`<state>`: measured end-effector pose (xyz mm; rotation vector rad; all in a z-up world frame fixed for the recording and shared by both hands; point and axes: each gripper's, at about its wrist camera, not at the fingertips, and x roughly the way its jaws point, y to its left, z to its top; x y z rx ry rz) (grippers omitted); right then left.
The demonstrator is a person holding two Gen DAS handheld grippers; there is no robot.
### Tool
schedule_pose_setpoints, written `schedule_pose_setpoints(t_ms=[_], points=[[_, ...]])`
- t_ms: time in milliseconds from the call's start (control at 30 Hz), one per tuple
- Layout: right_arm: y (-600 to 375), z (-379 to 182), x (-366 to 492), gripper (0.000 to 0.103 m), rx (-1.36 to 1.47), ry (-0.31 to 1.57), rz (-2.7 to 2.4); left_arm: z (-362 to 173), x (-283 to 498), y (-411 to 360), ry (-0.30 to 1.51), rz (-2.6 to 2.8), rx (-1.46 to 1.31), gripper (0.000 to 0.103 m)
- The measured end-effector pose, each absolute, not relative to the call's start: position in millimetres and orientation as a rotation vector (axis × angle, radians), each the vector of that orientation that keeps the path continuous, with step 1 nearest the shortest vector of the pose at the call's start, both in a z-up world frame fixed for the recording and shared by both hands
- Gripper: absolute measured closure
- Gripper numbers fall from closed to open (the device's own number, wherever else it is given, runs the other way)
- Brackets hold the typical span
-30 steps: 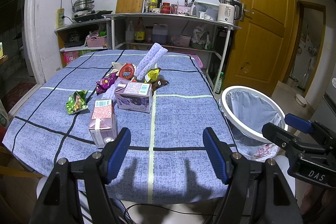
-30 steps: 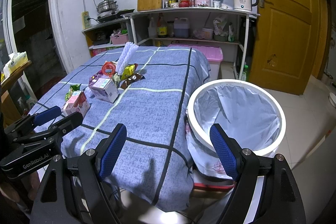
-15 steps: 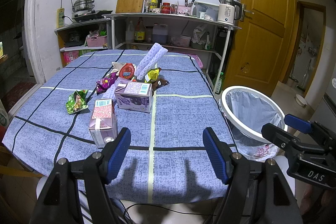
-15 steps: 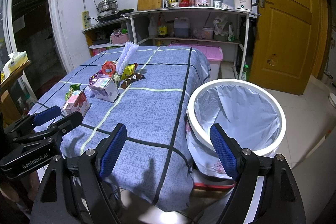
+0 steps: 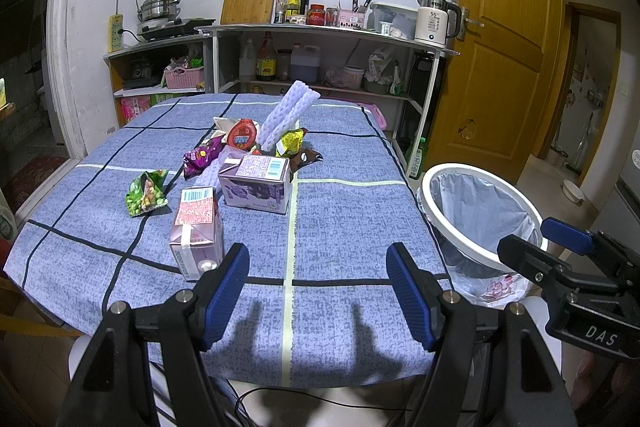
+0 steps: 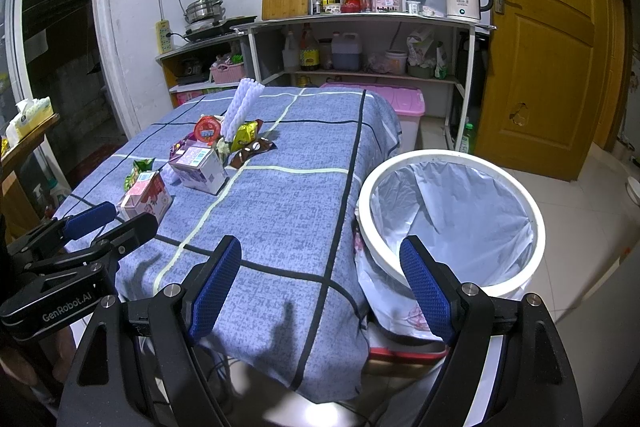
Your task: Collect trash
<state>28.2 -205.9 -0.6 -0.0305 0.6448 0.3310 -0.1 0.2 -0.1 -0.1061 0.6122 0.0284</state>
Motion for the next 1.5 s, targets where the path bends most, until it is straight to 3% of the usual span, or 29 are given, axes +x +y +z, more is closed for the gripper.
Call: schedule_pose_setpoints(t_ms=[600, 1333, 1500], points=[[-199.9, -16.5, 30.5, 0.021, -0.039, 0.661, 0.343, -9.7, 6.2, 6.2, 0.633, 0.033, -0.117, 0.030], [-137.3, -25.8, 91.0, 0.021, -0.107, 0.720, 0.526, -47.1, 44.6, 87.7, 0.700, 0.160, -0.244, 0.031], [-118.5, -25.6, 105.9, 0.021, -0.125, 0.716, 0.604, -49.6, 49.7, 87.4, 0.704, 0.130, -0.245, 0.056]])
